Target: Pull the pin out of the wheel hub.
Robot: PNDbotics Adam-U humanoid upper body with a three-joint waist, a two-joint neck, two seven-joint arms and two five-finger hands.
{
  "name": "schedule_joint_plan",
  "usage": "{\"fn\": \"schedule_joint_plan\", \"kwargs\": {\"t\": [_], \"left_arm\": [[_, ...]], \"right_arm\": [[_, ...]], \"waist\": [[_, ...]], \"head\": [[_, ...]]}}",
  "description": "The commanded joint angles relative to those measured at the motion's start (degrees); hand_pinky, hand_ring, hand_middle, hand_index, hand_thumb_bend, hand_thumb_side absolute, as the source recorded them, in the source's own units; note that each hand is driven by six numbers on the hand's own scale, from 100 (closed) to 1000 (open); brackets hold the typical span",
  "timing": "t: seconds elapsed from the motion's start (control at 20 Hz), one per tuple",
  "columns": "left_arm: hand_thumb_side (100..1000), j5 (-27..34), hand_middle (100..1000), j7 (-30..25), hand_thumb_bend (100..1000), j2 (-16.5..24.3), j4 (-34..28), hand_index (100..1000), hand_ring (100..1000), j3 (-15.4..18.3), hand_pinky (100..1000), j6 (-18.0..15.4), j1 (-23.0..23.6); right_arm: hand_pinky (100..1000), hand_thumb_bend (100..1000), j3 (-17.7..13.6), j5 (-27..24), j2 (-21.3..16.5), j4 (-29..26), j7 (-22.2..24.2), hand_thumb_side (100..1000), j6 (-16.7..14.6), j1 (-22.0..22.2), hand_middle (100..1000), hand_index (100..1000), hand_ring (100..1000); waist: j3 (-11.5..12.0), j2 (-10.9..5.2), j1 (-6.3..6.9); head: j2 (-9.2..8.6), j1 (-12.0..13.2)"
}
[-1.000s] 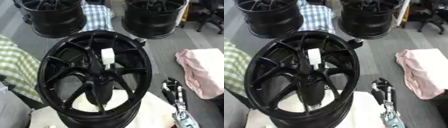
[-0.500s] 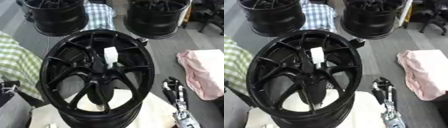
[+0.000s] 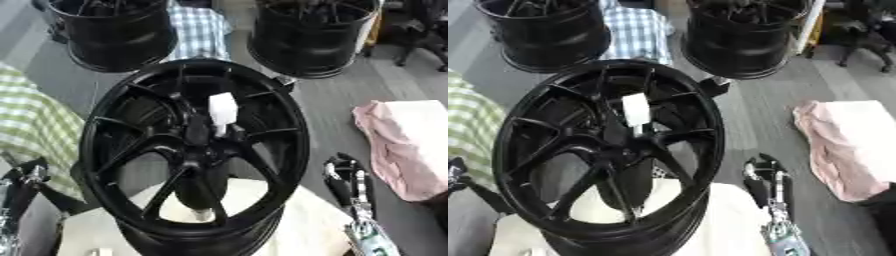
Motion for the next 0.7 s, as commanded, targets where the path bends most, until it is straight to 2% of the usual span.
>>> {"fn": "schedule_joint_plan", "kwargs": {"t": [0.05,0.7], "left_arm": [[616,0.66,625,0.86,212,0.80,0.00,757,636,-0.02,716,0.03,-0.42],[620,1.60,624,-1.58,232,1.64,1.56,757,637,-1.50,718,0.41,-0.84]], "right_arm": [[758,100,-0.24,-0.28,-0.43,-1.04,-0.04,552,0.05,-0.74,620,808,646],[759,100,-0.44,-0.29,-0.91,-0.96,0.07,553,0.38,-0.58,620,809,646]], "waist": [[0.24,-0.30,0.12],[0.86,-0.46,0.01]], "head": [[-0.09,-0.22],[-0.06,-0.16]]}}
